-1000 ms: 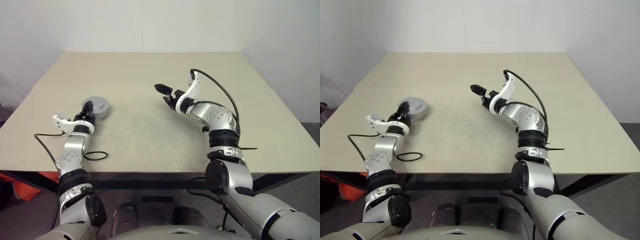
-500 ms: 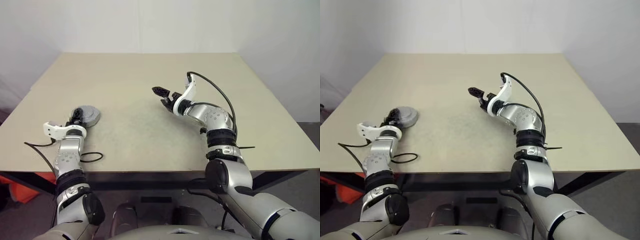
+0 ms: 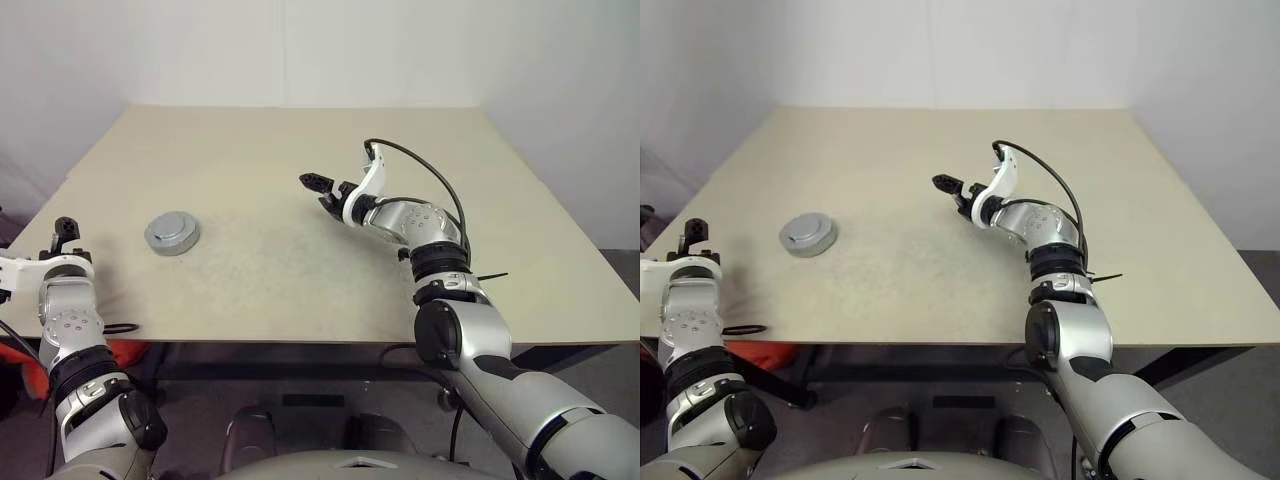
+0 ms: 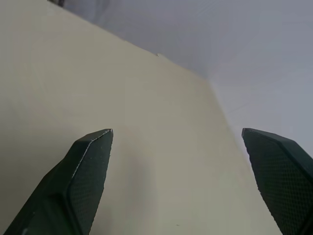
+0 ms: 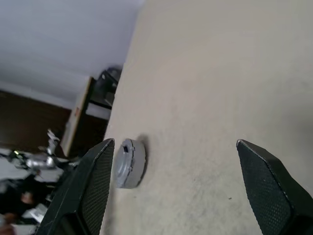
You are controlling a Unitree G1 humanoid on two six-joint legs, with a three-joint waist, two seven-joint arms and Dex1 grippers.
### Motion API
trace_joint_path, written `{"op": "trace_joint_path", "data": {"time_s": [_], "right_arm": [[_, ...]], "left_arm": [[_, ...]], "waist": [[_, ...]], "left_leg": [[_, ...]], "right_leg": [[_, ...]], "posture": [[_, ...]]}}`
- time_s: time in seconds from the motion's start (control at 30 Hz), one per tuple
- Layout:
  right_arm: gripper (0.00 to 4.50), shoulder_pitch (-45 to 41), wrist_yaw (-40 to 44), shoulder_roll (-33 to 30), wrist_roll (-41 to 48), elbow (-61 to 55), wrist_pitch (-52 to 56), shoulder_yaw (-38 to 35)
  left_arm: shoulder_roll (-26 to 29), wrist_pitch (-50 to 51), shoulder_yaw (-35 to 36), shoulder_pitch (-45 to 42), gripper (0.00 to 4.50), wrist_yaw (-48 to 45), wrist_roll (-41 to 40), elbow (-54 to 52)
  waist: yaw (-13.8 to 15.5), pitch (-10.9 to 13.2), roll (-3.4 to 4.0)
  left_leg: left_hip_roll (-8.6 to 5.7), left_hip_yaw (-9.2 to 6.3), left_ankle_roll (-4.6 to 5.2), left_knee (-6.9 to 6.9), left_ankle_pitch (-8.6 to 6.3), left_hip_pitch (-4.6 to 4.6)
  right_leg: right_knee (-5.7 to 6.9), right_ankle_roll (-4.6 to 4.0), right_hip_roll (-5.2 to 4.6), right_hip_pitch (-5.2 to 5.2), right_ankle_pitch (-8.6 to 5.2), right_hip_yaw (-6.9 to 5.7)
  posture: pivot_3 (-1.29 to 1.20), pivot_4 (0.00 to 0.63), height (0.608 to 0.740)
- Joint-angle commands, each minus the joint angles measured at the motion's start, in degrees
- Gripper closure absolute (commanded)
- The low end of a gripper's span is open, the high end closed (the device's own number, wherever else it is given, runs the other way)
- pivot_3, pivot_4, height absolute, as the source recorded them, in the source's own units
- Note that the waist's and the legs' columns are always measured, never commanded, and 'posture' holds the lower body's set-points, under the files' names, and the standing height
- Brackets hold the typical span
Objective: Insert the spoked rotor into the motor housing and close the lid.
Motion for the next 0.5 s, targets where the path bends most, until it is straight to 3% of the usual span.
{"op": "trace_joint_path", "data": {"time_s": [0.03,0.17,0.37,0.5], "right_arm": [[0.0,3.7,6.0,-1.6,-9.7,-7.9,-14.1,9.0],[0.0,9.8,17.9,-9.2,-18.1,-12.5,-21.4,19.2],[0.0,12.5,23.6,-15.2,-23.4,-11.7,-28.0,22.2],[0.0,14.5,28.4,-18.2,-24.8,-12.4,-31.1,22.8]], "left_arm": [[0.7,-1.5,-12.0,0.6,0.05,-6.9,9.6,-7.6],[0.6,3.1,-28.1,2.9,0.05,-19.4,14.5,-17.5],[1.2,3.8,-42.0,2.8,0.05,-30.3,22.2,-19.3],[1.2,2.0,-45.9,2.8,0.05,-35.0,26.0,-17.4]], "waist": [[0.8,0.0,-0.16],[1.6,0.0,-0.17],[0.0,0.0,0.01],[-0.9,0.0,0.01]], "left_leg": [[0.01,-0.07,0.0,0.02,0.0,0.0],[-0.01,-0.22,0.0,0.05,0.0,0.01],[0.01,-0.22,0.01,0.09,0.0,0.25],[0.01,-0.21,0.03,0.1,0.0,0.35]], "right_leg": [[-0.01,0.01,-0.03,0.06,-0.01,-0.08],[-0.08,0.05,-0.1,0.26,-0.03,-0.21],[-0.03,-0.1,0.01,0.45,0.01,-0.26],[-0.01,-0.12,0.02,0.47,0.01,-0.25]], "posture": [[0.0,0.0,0.74],[0.0,0.0,0.74],[0.0,0.0,0.74],[0.0,0.0,0.74]]}}
